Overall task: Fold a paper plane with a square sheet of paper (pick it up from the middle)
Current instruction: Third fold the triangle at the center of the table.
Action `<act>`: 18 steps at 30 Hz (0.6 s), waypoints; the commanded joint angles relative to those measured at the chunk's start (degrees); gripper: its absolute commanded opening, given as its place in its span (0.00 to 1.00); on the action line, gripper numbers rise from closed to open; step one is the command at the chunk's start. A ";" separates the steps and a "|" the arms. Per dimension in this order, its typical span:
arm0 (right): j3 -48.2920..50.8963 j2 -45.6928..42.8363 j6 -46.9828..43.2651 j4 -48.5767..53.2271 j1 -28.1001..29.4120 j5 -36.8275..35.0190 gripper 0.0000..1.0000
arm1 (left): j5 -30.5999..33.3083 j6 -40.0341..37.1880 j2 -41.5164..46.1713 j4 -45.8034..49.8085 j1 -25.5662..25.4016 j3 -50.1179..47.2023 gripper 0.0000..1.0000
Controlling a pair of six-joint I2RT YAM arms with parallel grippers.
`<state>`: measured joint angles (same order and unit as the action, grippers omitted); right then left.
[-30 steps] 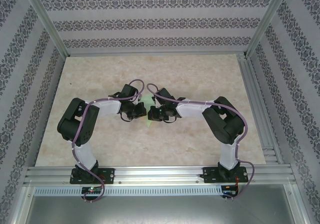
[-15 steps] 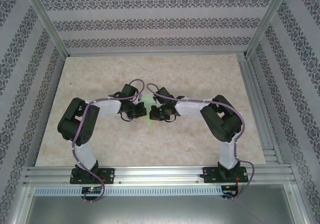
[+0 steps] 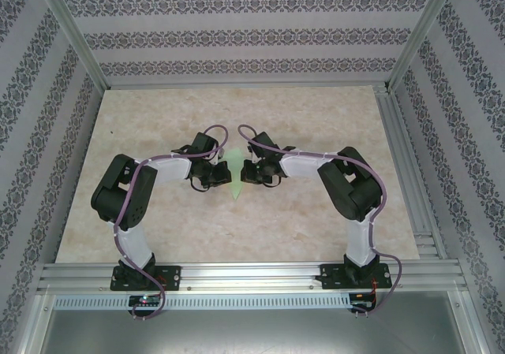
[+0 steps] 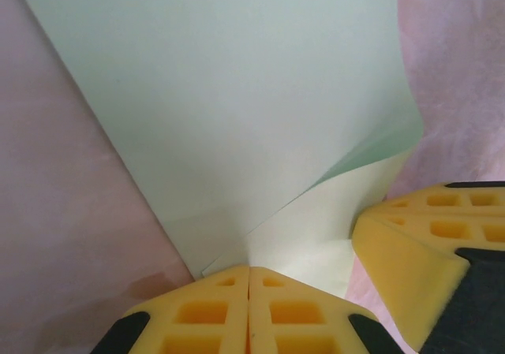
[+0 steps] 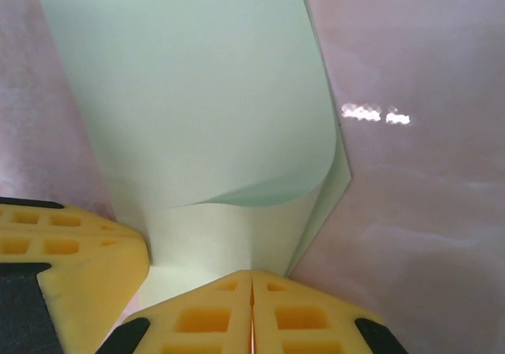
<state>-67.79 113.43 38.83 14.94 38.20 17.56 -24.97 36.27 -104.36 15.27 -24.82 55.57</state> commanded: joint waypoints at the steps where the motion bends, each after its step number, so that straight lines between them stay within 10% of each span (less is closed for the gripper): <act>1: -2.52 0.79 -1.61 3.98 -0.23 -3.08 0.08 | 3.57 -1.64 -1.99 3.01 -0.36 -0.28 0.08; 18: -5.69 1.63 -3.87 3.59 -2.02 -1.73 0.09 | 3.49 -1.74 -1.90 3.10 -0.39 -0.53 0.08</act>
<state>-72.44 113.36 36.03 18.46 36.67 16.69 -24.97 36.27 -104.36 15.27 -24.82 55.57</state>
